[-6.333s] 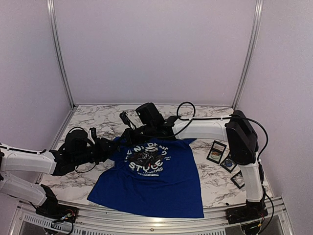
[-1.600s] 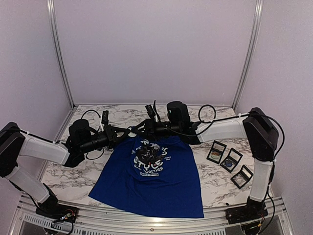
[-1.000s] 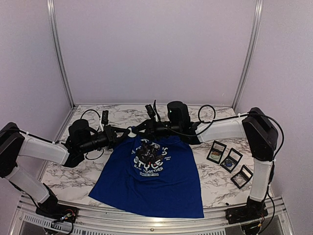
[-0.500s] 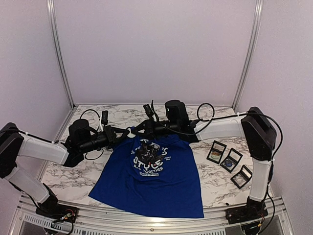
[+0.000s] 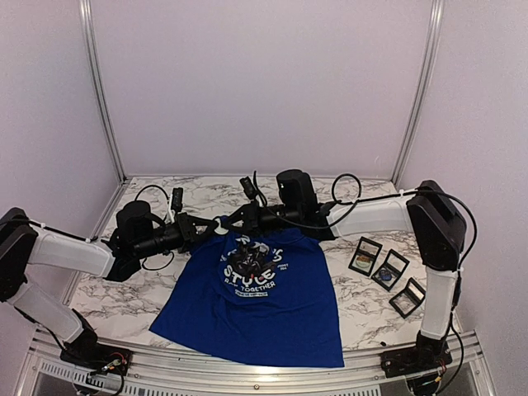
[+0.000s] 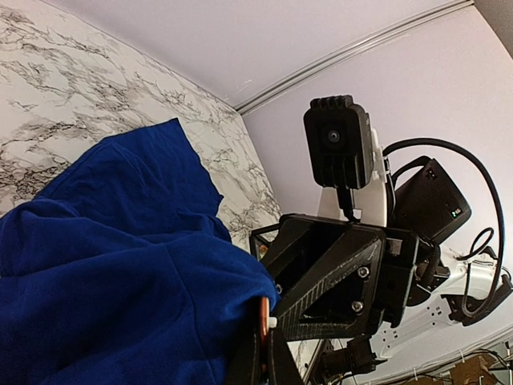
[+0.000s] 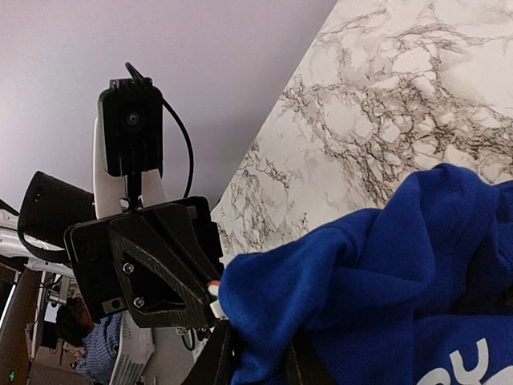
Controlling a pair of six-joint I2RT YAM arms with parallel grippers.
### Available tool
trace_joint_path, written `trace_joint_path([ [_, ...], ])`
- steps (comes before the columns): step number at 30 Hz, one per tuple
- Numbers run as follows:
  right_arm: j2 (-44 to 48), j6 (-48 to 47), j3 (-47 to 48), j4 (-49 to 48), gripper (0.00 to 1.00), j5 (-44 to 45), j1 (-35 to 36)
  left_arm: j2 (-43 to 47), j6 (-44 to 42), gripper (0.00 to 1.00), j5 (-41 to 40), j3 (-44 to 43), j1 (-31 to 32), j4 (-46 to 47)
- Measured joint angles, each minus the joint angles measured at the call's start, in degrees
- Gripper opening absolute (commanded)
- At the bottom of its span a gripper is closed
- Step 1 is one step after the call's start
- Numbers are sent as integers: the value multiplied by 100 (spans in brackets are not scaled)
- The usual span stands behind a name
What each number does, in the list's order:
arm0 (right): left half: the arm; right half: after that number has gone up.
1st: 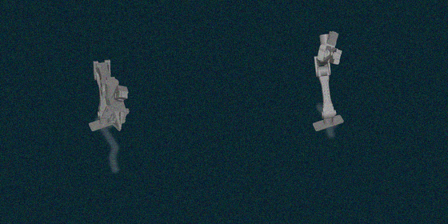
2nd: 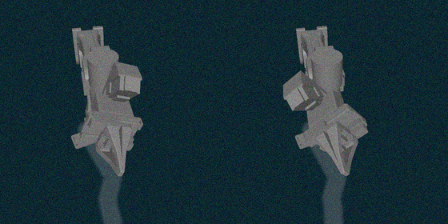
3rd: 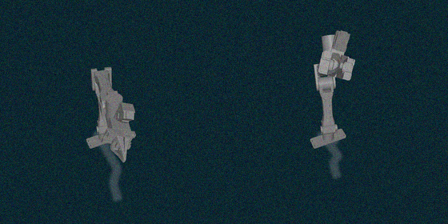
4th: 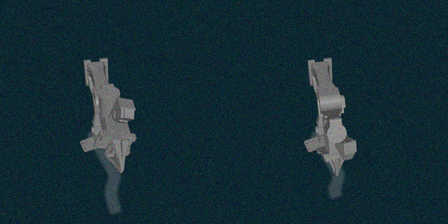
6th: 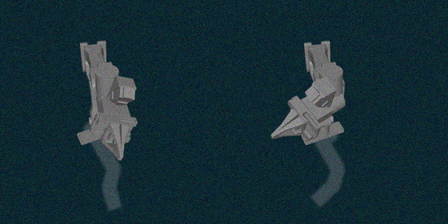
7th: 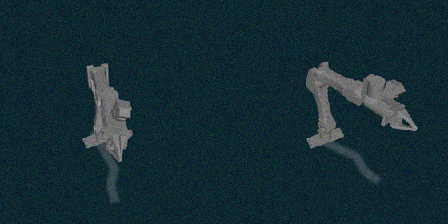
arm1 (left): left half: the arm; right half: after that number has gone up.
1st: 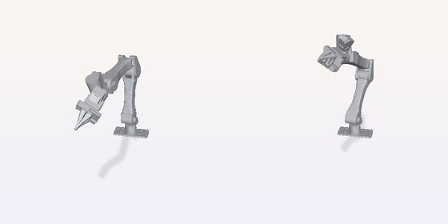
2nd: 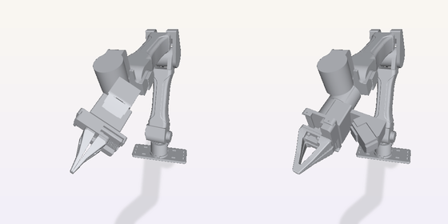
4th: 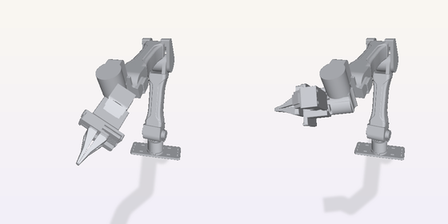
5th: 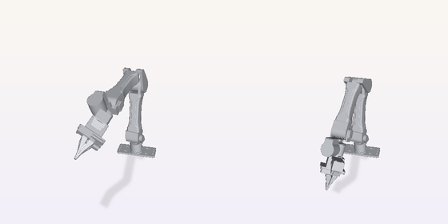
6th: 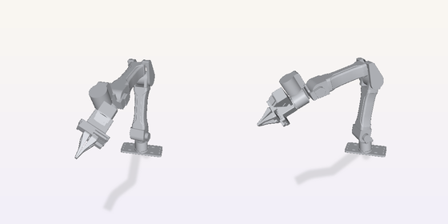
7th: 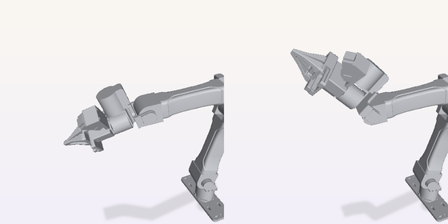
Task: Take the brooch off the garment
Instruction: Open the brooch with the crumpled clothing.
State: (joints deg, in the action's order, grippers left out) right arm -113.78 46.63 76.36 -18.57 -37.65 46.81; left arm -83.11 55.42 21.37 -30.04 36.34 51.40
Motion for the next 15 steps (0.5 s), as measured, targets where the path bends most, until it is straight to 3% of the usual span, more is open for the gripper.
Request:
trace_joint_path([
  [15, 0, -192, -2, 11, 25, 0, 11, 83, 11, 0, -4, 9, -37, -125],
])
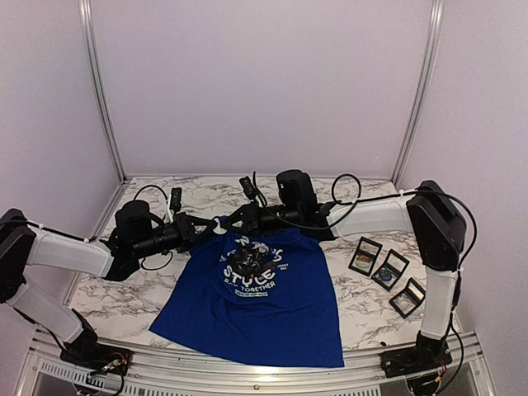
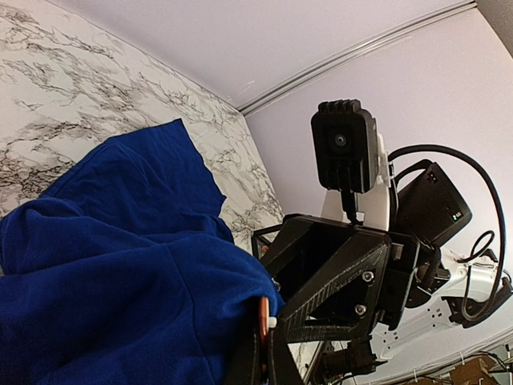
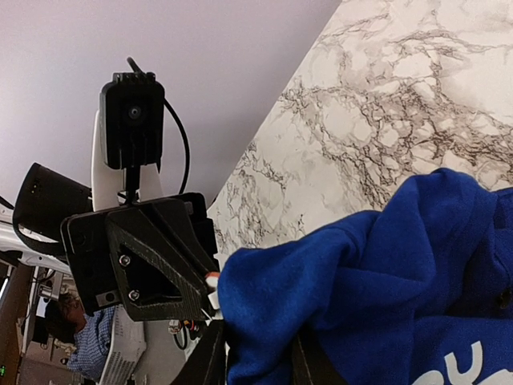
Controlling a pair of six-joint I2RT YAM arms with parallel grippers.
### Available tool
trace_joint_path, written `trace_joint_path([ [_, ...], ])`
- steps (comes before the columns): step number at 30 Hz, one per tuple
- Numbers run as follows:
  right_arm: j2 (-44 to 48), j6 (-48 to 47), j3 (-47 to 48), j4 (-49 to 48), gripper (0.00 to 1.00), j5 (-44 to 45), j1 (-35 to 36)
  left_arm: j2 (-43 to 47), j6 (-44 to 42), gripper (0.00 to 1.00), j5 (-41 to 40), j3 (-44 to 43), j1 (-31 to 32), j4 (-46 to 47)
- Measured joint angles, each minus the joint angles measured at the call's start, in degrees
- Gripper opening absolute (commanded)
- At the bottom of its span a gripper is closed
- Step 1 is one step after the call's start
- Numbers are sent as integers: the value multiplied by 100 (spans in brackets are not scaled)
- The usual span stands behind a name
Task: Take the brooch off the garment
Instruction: Open the brooch with the crumpled clothing.
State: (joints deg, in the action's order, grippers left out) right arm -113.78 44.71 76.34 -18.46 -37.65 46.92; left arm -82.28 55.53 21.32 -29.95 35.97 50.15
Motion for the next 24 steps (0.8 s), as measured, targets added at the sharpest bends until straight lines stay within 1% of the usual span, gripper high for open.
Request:
trace_joint_path([
  [3, 0, -33, -4, 0, 29, 4, 0, 4, 0, 0, 2, 4, -9, -2],
  [9, 22, -199, -11, 72, 44, 90, 0, 33, 33, 0, 4, 4, -39, -39],
  [13, 109, -428, -42, 258, 52, 210, 0, 46, 66, 0, 7, 4, -48, -90],
  [18, 315, -866, -114, 529, 53, 437, 0, 68, 90, 0, 7, 2, -61, -227],
  [24, 542, -1598, -131, 857, 47, 802, 31, 68, 153, 0, 4, 2, -83, -356],
])
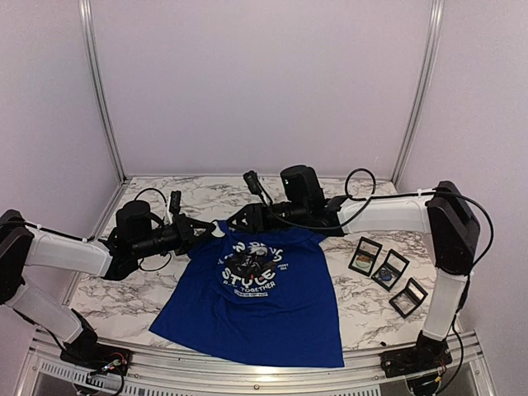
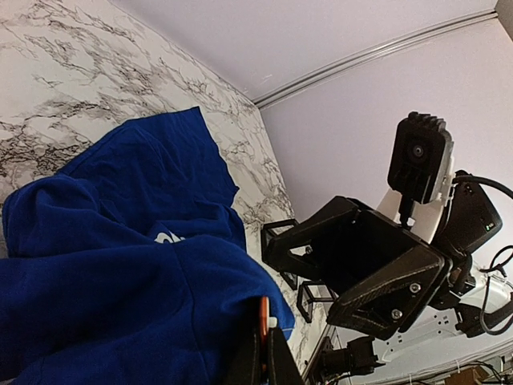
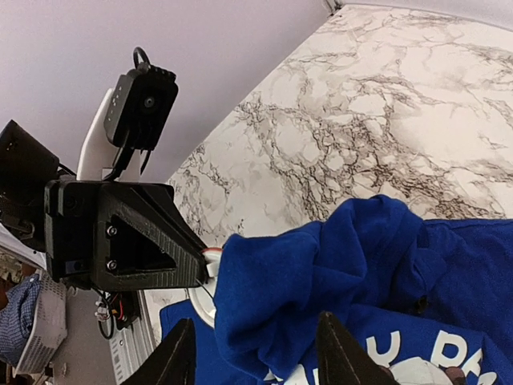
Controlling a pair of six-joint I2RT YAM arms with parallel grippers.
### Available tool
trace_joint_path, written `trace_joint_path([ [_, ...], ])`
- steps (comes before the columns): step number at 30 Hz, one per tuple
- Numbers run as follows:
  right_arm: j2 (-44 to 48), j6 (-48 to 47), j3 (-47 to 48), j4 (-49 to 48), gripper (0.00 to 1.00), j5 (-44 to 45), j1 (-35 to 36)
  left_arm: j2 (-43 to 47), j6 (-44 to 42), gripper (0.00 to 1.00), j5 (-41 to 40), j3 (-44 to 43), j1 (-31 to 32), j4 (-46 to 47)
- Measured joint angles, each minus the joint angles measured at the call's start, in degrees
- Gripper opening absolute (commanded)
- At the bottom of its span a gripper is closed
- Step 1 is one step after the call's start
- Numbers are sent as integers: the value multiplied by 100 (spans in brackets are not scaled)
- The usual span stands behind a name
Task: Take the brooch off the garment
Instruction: Open the brooch with the crumpled clothing, then remove the brooch from the crumpled clothing.
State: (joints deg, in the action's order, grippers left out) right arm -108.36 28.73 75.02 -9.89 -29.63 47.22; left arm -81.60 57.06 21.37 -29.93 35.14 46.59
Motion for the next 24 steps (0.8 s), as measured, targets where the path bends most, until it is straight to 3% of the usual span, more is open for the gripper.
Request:
trace_joint_path([
  [14, 83, -1307, 4, 758, 35, 1082, 568, 153, 107, 0, 0, -22, -28, -306],
  [20, 57, -1436, 33, 804, 23, 1237, 603, 155, 109, 0, 2, -22, -28, -363],
  [24, -2, -1480, 166, 866, 8, 1368, 603, 155, 109, 0, 4, -31, -28, -391],
])
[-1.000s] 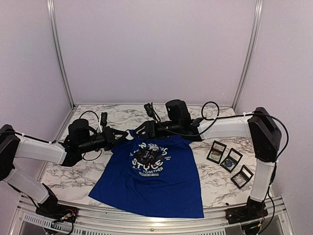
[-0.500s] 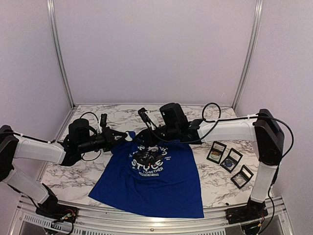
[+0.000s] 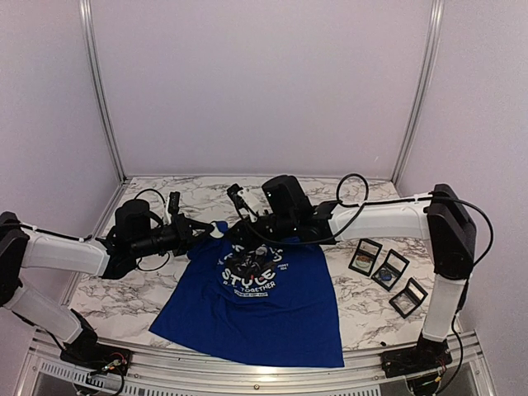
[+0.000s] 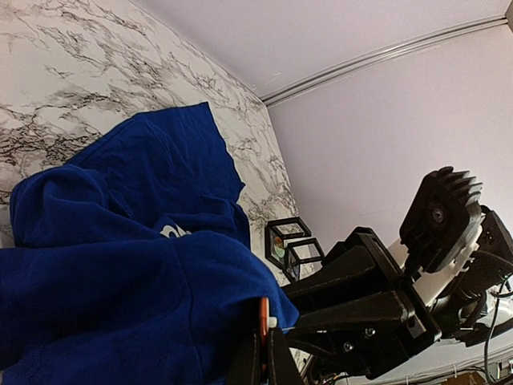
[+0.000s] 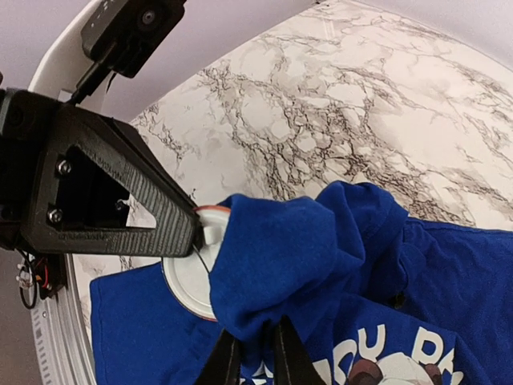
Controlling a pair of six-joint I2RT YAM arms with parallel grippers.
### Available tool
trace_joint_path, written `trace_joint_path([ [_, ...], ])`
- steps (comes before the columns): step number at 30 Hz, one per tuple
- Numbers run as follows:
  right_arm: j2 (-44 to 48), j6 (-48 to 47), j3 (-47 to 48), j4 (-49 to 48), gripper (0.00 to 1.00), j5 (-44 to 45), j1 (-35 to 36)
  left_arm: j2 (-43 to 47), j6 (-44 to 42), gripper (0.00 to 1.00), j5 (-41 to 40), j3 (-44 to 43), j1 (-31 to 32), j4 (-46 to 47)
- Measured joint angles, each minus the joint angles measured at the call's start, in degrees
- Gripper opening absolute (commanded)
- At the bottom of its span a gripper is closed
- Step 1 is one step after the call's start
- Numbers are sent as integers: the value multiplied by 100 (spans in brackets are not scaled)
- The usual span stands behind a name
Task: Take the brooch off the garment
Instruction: Remove the brooch from the crumpled clothing.
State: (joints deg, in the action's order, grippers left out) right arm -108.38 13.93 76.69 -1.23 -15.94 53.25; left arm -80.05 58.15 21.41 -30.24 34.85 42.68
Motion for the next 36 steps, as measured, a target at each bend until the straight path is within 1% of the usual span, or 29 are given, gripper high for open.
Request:
trace_joint_path([
  [2, -52, -15, 94, 15, 0, 42, 0, 0, -2, 0, -2, -20, -4, -39],
  [3, -68, -39, 125, 31, 0, 55, 0, 0, 0, 0, 2, -31, -4, -68],
  [9, -116, -26, 214, 92, 0, 94, 7, 7, -9, 0, 39, -72, -31, -223],
  [23, -118, -55, 219, 138, 0, -22, 24, 7, -190, 0, 219, -291, -33, -951],
  [36, -125, -50, 227, 133, 0, -190, 52, 7, -229, 0, 361, -293, -31, -1163],
])
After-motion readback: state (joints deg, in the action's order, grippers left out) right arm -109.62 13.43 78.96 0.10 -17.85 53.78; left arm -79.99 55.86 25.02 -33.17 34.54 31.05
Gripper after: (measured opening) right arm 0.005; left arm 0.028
